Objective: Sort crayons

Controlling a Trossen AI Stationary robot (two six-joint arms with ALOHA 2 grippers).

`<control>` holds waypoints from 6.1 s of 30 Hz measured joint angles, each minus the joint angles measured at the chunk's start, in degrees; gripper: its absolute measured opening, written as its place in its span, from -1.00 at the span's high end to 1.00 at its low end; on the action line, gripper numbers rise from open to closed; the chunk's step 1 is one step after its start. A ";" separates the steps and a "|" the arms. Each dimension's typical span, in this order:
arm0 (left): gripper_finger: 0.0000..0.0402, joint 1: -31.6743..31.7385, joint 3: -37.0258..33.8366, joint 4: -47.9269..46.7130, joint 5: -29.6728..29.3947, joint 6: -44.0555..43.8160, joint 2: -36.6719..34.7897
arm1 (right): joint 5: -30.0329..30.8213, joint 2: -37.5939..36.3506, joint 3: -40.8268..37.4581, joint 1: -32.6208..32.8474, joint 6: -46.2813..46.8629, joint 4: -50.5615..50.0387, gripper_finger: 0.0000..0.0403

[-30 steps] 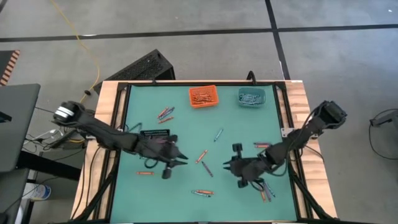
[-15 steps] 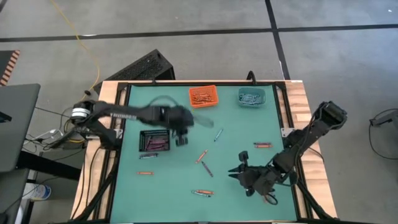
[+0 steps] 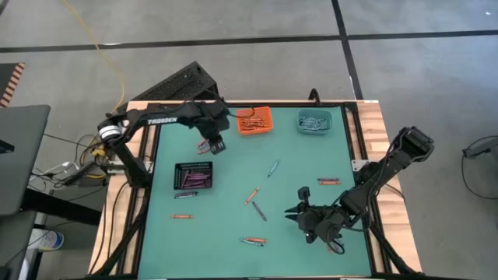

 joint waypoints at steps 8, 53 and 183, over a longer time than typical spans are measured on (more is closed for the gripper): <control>0.59 -1.14 -0.07 -0.89 -0.61 4.37 7.41 | -0.17 0.00 0.02 -0.70 1.31 -0.24 0.66; 0.94 -2.88 0.21 2.01 -5.87 11.78 8.93 | -0.29 0.00 0.02 -0.70 1.33 -0.89 0.66; 0.59 -39.27 18.66 10.21 -16.61 -28.96 24.70 | -0.35 0.02 0.04 -3.72 9.37 -2.80 0.66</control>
